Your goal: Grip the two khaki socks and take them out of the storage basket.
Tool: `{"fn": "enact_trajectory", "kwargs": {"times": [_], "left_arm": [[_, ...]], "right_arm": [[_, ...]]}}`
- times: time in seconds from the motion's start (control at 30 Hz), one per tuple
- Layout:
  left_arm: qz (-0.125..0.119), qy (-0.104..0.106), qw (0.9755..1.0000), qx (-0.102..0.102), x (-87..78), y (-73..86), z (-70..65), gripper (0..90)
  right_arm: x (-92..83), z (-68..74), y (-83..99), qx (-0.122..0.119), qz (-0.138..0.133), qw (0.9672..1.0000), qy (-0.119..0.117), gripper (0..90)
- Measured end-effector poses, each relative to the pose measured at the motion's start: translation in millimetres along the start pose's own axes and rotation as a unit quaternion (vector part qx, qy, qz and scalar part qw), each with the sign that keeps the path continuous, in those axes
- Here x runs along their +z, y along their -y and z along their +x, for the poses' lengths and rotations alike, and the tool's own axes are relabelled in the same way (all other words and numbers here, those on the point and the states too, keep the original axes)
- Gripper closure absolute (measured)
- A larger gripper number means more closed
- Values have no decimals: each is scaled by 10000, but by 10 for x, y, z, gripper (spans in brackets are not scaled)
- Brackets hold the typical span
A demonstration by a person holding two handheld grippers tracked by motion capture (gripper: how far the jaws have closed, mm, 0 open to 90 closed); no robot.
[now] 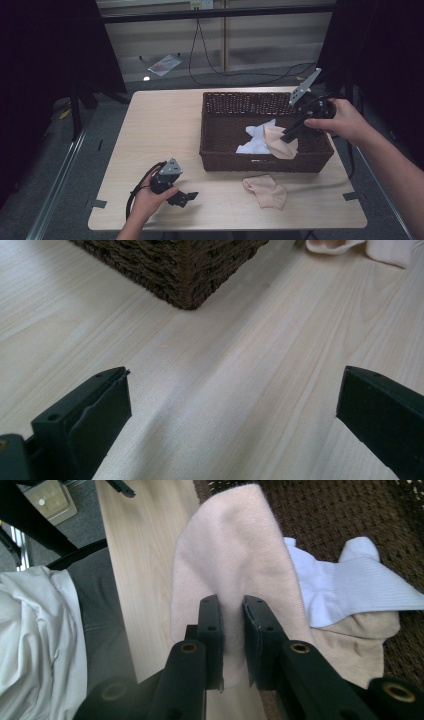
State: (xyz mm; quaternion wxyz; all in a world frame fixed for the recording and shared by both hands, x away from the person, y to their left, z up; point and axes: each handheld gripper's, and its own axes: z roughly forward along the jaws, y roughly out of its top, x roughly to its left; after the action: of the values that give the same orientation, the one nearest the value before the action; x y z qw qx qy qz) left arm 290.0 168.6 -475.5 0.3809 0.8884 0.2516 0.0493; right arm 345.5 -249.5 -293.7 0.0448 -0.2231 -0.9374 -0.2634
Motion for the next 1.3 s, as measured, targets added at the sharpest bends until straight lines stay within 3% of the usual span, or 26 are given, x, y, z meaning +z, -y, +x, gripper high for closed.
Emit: {"fn": "enact_trajectory", "kwargs": {"times": [0.53, 1.3], "left_arm": [[-3, 5, 10000, -3, 0, 2, 2, 8], [20, 16, 10000, 3, 2, 3, 6, 8]], "right_arm": [[190, 199, -30, -245, 76, 9996, -137, 794], [472, 322, -30, -410, 193, 9984, -336, 791]]}}
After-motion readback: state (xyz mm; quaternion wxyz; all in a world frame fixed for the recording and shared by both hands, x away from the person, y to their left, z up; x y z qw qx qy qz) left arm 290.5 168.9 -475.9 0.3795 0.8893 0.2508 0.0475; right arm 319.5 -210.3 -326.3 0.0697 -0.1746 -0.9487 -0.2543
